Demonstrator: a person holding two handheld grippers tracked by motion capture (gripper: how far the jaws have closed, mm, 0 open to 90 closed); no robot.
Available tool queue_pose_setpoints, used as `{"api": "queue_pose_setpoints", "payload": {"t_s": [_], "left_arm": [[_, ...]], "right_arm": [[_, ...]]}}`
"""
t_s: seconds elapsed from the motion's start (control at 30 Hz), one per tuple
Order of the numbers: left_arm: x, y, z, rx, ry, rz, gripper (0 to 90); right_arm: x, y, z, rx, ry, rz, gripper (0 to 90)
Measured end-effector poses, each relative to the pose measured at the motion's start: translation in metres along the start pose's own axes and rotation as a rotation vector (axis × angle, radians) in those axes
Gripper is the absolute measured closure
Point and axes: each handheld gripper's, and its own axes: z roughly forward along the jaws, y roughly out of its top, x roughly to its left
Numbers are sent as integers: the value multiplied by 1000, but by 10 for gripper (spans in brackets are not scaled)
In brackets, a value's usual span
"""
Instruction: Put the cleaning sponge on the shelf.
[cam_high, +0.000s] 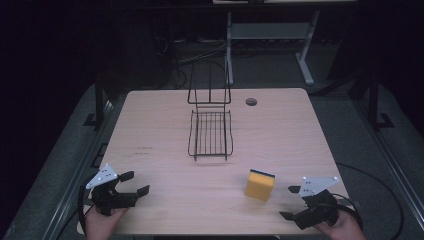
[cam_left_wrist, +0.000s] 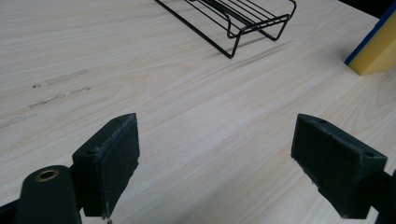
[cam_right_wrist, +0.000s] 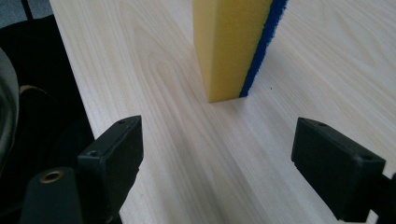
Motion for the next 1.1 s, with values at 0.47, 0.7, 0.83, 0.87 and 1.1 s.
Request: {"api": "queue_pose_setpoints", "payload": {"t_s": [0.47, 0.7, 0.83, 0.87, 1.1], "left_arm": [[0, 0, 0, -2, 0, 2, 147], [-1, 0, 0, -4, -1, 1, 146], [0, 0, 0, -3, -2, 3, 147], [0, 0, 0, -2, -2, 3, 146], [-1, 1, 1, -2, -2, 4, 147]], "right_arm": [[1, 11, 8, 6, 27, -20, 162], [0, 15, 12, 9, 42, -26, 162], [-1, 19, 14, 7, 50, -26, 161], [-2, 19, 15, 6, 52, -28, 161], [-6, 26, 20, 2, 64, -33, 161]]}}
